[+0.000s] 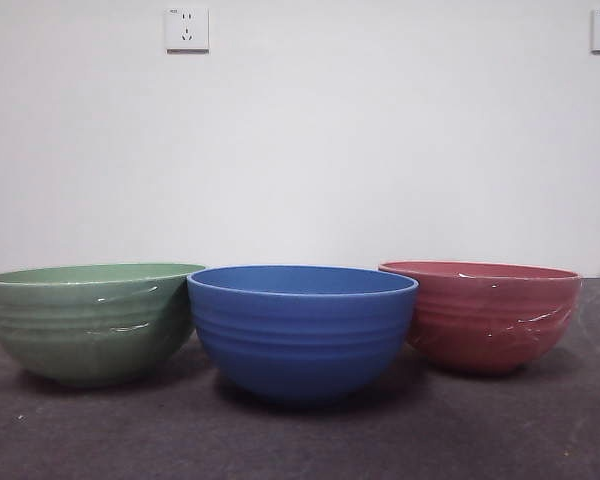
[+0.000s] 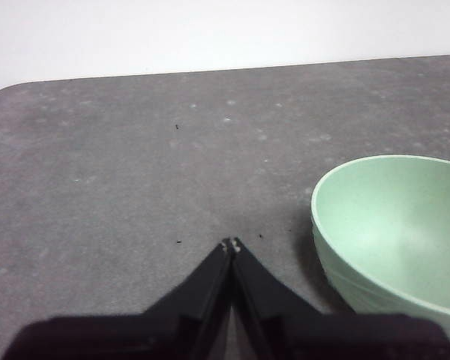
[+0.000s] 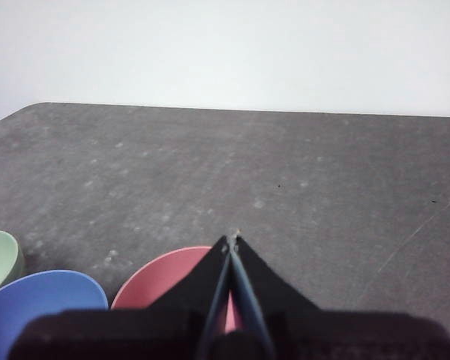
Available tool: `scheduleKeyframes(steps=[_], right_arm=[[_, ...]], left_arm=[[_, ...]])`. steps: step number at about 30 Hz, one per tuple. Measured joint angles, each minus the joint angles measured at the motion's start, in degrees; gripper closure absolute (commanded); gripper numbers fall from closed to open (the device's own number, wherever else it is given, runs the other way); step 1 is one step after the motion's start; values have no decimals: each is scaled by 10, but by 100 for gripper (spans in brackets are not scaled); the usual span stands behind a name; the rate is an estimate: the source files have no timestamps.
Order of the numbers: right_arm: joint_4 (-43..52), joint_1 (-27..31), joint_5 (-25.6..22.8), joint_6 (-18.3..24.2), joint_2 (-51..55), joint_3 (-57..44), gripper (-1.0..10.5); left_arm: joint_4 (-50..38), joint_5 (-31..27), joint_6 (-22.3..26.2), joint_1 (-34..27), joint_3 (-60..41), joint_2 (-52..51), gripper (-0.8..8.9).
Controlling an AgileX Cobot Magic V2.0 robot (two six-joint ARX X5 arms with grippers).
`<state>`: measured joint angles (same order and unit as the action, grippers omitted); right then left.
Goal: Pick up the green bowl on the top,put the green bowl on the left,pick up the red bowl in the middle,put the red bowl on the right
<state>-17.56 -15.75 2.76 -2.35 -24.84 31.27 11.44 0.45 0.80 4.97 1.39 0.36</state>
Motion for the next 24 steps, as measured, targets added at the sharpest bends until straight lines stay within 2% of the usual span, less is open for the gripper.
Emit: scheduleKeyframes(steps=[11,15,19,24], right_arm=[[0,0,0,1,0,0,945],[-17,0,-12,18,29,-11,945],[-18,26,-3,47,111,-81,945],[9,76,32,52,178,-198,945]], left_arm=[[0,0,0,0,0,0,817],[0,0,0,0,0,0,817],[0,0,0,0,0,0,817],[0,0,0,0,0,0,817]])
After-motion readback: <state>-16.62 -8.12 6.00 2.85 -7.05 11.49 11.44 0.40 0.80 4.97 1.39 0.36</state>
